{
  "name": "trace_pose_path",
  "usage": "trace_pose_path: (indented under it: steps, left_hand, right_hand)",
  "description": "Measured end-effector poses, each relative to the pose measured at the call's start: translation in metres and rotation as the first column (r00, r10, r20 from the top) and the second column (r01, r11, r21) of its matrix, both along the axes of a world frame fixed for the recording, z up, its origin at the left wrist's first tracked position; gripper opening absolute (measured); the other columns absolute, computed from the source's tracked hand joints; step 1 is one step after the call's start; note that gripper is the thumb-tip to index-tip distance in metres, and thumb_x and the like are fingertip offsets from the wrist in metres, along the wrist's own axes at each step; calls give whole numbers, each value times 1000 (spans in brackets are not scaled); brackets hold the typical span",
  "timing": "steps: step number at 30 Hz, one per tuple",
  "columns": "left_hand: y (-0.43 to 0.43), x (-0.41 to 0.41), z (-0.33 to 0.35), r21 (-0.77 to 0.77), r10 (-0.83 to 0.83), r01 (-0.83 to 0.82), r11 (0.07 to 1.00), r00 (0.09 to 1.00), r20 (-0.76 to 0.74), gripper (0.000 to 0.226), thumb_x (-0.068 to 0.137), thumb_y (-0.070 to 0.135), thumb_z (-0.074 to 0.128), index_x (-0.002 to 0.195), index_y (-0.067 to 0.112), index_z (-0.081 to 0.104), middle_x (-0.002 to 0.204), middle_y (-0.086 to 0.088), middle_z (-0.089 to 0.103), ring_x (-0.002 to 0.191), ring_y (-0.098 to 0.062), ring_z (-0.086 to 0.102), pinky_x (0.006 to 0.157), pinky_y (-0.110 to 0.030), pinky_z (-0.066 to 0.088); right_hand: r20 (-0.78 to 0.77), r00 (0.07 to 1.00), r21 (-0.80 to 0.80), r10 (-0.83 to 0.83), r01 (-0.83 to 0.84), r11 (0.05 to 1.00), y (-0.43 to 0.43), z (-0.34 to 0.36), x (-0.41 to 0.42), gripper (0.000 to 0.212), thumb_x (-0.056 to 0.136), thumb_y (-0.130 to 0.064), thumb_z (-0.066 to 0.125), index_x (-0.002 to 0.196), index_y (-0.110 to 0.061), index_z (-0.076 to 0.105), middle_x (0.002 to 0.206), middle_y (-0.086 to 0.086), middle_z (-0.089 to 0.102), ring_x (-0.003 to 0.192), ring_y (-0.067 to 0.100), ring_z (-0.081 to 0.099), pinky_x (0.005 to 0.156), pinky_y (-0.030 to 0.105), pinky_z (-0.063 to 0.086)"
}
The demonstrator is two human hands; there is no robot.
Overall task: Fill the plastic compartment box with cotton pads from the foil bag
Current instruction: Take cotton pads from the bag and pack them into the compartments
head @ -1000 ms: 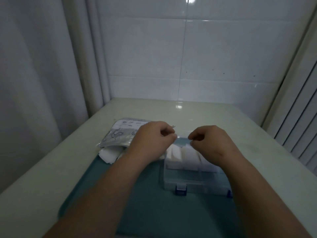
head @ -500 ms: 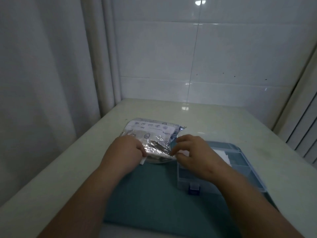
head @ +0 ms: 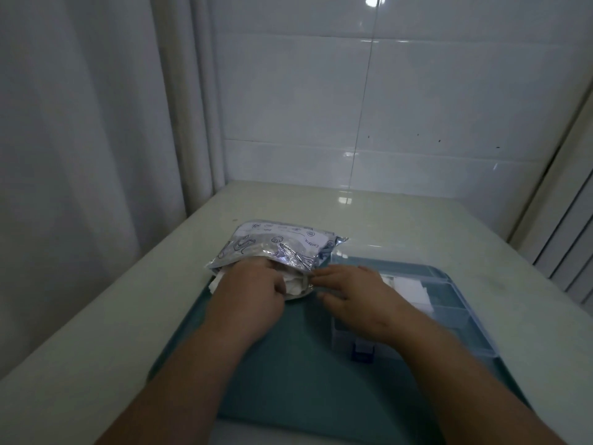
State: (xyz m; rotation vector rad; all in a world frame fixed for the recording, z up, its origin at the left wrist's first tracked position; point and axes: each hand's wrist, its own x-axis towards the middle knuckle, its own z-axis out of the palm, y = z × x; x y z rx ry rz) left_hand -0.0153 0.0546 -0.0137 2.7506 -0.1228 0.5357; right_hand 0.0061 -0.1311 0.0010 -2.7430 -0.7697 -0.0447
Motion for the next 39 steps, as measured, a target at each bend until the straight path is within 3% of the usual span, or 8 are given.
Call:
trace_pose_path:
  steps: [4, 8, 13, 23, 28, 33, 36, 39]
  left_hand:
    - [-3, 4, -4, -121, 64, -60, 991, 997, 33, 11, 79, 17, 58, 84, 26, 55, 91, 5, 64, 91, -21, 59, 72, -30, 39]
    - [1, 12, -9, -79, -24, 30, 996, 997, 69, 22, 79, 15, 62, 100, 20, 62, 100, 1, 69, 97, -21, 62, 76, -30, 39]
    - [1, 16, -12, -52, -4, 8, 999, 997, 81, 15, 82, 14, 63, 96, 18, 60, 98, -2, 68, 94, -23, 62, 69, -27, 32]
    - [1, 26, -21, 139, -14, -4, 990, 992, 126, 26, 84, 19, 57, 107, 26, 67, 107, 0, 67, 101, -22, 62, 84, -36, 49]
    - [1, 25, -16, 220, -36, 7, 976, 991, 130, 28, 84, 23, 56, 107, 24, 72, 106, -1, 68, 100, -23, 62, 83, -37, 49]
    - [3, 22, -15, 137, -65, 49, 989, 992, 110, 27, 79, 21, 67, 106, 28, 72, 100, -1, 70, 95, -22, 65, 80, -32, 50]
    - [4, 22, -15, 109, -91, 75, 991, 985, 146, 23, 87, 29, 62, 108, 28, 72, 102, 0, 70, 97, -23, 64, 82, -34, 50]
    - [5, 24, -15, 218, -106, 74, 973, 985, 140, 21, 76, 23, 73, 97, 22, 75, 94, -2, 68, 89, -26, 63, 74, -36, 51]
  right_hand:
    - [-34, 999, 56, 0, 2, 998, -1, -3, 3, 37, 96, -27, 48, 132, -28, 59, 146, -16, 46, 134, 8, 40, 114, 41, 27]
    - [-38, 999, 45, 10, -8, 999, -2, -4, 5, 37, 96, -27, 49, 132, -29, 59, 146, -16, 46, 135, 9, 41, 113, 39, 29]
    - [-35, 999, 41, 14, -12, 999, -2, -2, 6, 37, 95, -26, 51, 131, -29, 60, 143, -14, 50, 131, 12, 45, 110, 38, 33]
    - [-36, 999, 25, 10, -9, 1000, -2, -4, 6, 34, 93, -26, 52, 124, -30, 64, 137, -11, 56, 126, 16, 50, 105, 40, 39]
    - [-50, 999, 20, 8, -7, 1000, -2, -5, 7, 35, 93, -29, 52, 126, -32, 62, 138, -10, 55, 128, 17, 48, 106, 41, 38]
    - [-50, 999, 19, 7, -6, 1000, -2, -3, 6, 33, 94, -29, 52, 126, -30, 62, 137, -10, 55, 127, 16, 49, 106, 40, 39]
    - [-50, 999, 22, 8, -7, 1000, -2, -3, 6, 35, 94, -29, 52, 128, -31, 62, 139, -11, 53, 127, 15, 48, 106, 39, 39]
    - [-44, 999, 16, 9, -9, 1000, -1, -3, 6, 36, 94, -30, 52, 129, -31, 61, 140, -11, 53, 128, 14, 47, 106, 39, 39]
